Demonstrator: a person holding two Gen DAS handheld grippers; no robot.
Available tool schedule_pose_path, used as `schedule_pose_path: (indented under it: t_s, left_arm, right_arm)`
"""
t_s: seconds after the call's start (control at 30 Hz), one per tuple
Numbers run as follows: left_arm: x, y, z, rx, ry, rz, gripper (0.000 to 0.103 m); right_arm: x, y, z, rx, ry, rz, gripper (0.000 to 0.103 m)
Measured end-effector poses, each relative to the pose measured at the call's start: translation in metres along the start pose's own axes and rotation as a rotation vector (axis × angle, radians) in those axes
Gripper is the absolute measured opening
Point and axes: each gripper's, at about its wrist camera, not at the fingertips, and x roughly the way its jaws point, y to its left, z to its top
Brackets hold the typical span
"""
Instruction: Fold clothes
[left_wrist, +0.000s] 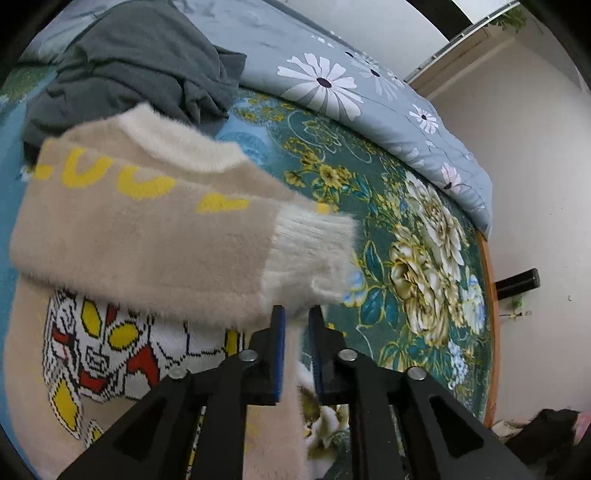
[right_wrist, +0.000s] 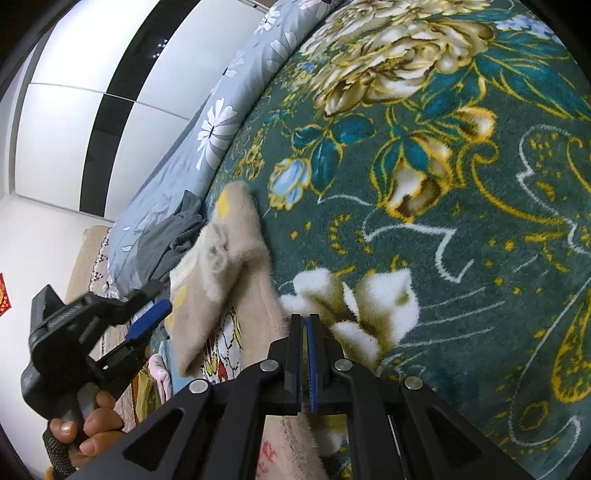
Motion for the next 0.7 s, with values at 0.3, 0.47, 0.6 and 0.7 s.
schedule_pose_path:
  t_s: [0.3,0.47,0.6,0.7]
  left_arm:
    - [-0.062,0.034,-0.004,0.057,-0.084,-0.047,0.04]
    - [-0.102,0.108,-0.005,-0.035,-0.17,0.079,0.04]
    - [-0.119,0.169,-0.02,-0.186,-0.194,0.13,0.04]
    - [-0.123,0.194,-0.033,-0.253,-0.203,0.131,0.04]
  right_arm:
    - [0.008,0.02,0.007,-0.031,0.0,0.019,0.005]
    - [0.04,0.046,0.012,-0.048,0.053,0.053,0.028]
    - [0.068,0.07,0.016,-0.043,0.068,0.095,0.039]
    - [0.089,0.083,0.019,-0.049,0.094,0.081,0.039]
